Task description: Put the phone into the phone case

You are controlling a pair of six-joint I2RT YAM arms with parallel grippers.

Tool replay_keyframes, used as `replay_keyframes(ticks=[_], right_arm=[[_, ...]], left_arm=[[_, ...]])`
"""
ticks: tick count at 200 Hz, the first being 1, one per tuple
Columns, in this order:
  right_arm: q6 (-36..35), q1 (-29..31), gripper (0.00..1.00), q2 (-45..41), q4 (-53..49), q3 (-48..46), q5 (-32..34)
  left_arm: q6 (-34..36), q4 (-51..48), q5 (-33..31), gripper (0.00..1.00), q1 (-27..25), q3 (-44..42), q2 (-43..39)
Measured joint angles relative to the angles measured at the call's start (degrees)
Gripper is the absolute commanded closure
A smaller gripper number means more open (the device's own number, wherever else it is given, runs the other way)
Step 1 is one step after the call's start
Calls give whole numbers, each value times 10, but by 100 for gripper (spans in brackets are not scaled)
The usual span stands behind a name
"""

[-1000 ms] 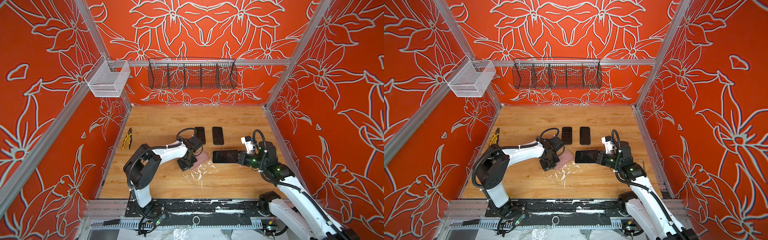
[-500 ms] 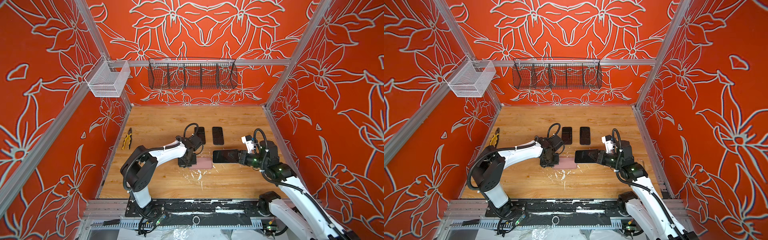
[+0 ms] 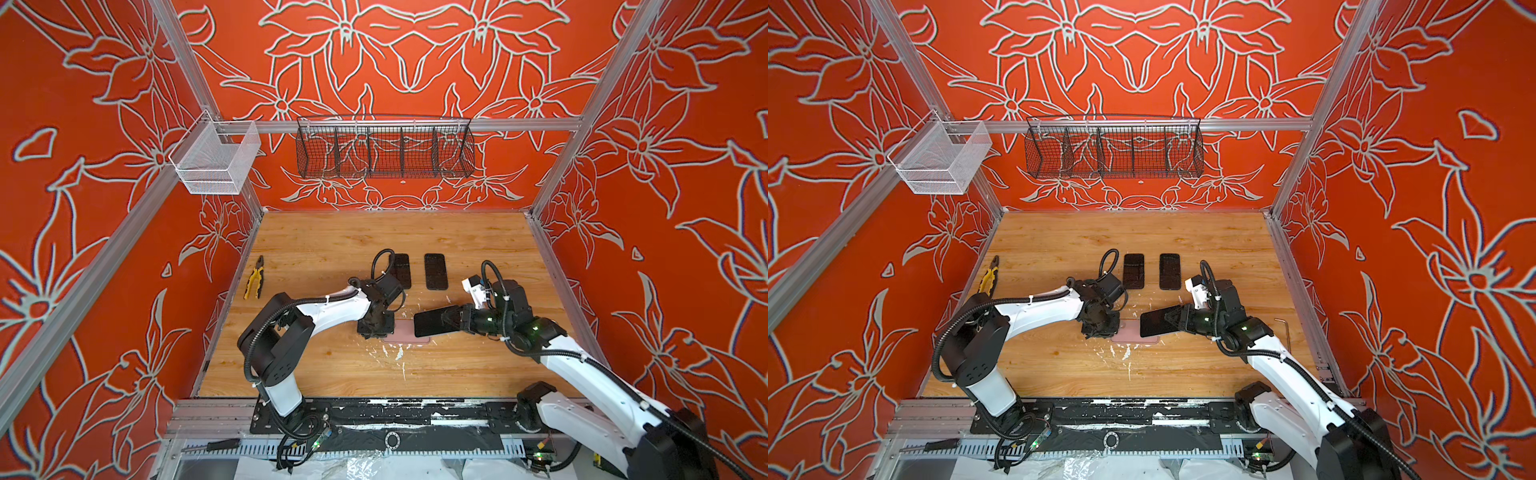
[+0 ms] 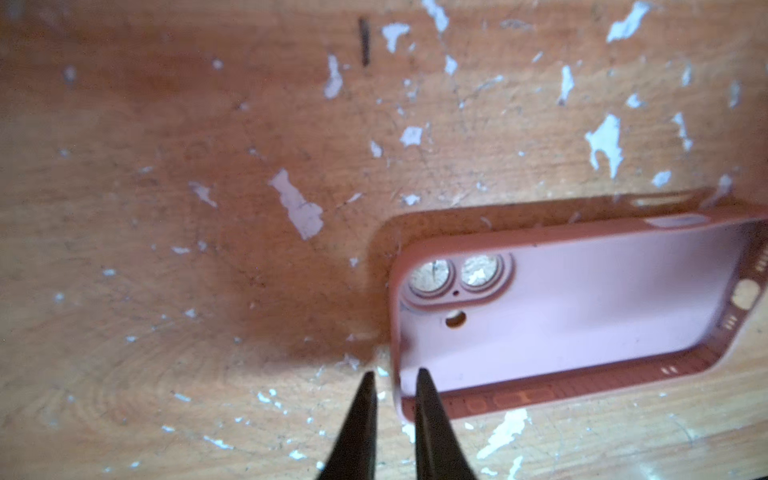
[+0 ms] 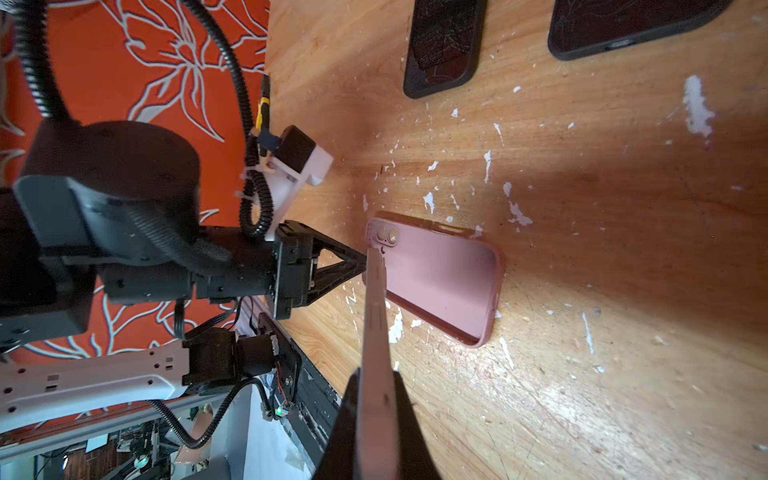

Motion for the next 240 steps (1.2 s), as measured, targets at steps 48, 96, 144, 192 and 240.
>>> replay_keyframes(ticks=[48, 96, 144, 192, 240], right_arm=[[14, 38, 100, 51, 46, 0, 40], [38, 88, 100, 121, 91, 4, 76], [74, 122, 100, 176, 148, 15, 97], [106, 133, 100, 223, 211, 19, 106], [122, 147, 100, 260, 251, 28, 105]], left_arm=[[-27, 40, 22, 36, 39, -63, -133], [-57, 151, 123, 3, 140, -159, -251], [-77, 246, 216, 3, 168, -222, -261], [-114, 341, 272, 3, 169, -271, -230], [-145, 393, 275, 3, 169, -303, -224]])
